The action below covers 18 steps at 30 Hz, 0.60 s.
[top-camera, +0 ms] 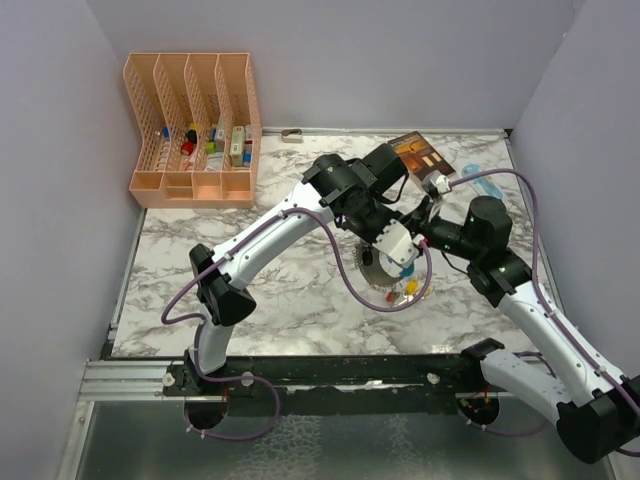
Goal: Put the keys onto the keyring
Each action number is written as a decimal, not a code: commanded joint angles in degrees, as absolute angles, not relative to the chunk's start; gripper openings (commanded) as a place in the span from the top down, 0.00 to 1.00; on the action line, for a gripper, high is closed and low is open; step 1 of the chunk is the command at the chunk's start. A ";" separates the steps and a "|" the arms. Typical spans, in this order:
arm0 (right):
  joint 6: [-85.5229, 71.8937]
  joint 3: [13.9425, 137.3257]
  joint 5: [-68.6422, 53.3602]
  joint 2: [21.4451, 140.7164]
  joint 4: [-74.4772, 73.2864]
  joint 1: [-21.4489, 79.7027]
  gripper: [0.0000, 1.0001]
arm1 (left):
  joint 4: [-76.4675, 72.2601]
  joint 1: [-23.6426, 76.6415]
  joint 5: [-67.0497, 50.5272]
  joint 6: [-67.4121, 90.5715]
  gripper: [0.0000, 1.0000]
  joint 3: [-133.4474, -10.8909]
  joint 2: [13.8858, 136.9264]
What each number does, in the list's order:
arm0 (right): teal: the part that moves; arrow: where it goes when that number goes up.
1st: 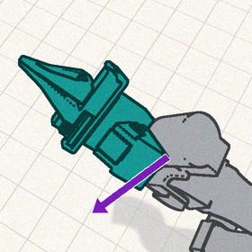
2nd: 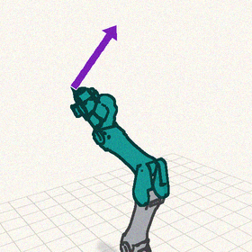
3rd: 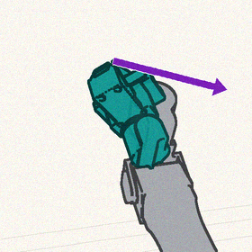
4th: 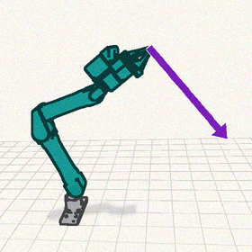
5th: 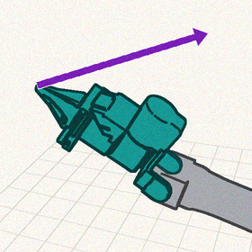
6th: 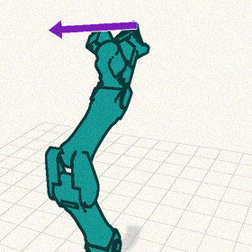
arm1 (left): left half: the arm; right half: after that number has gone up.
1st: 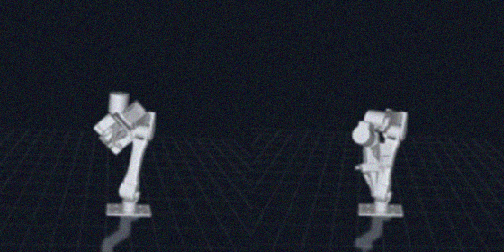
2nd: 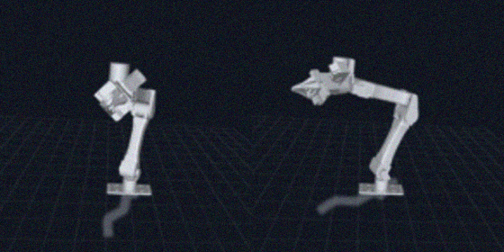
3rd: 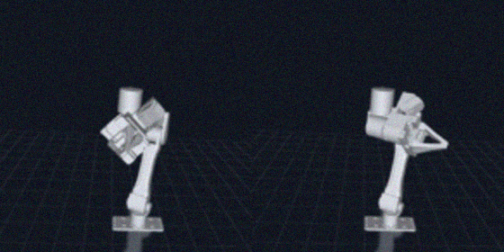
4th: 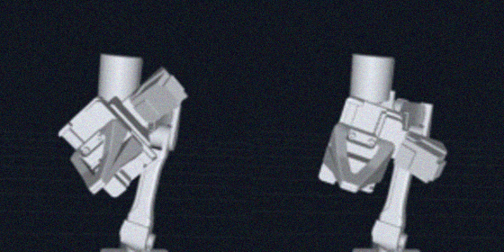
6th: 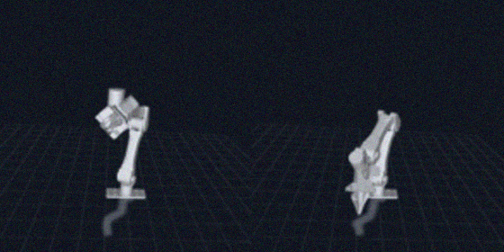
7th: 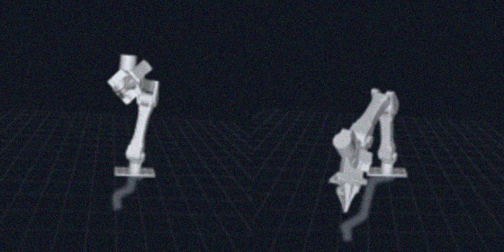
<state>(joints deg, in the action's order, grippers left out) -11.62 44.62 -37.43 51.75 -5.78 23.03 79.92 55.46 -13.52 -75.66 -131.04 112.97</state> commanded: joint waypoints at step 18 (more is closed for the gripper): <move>-11.51 42.37 -38.21 54.00 -0.24 23.55 0.64 | 80.67 54.78 -20.27 -72.60 1.00 -134.85 111.09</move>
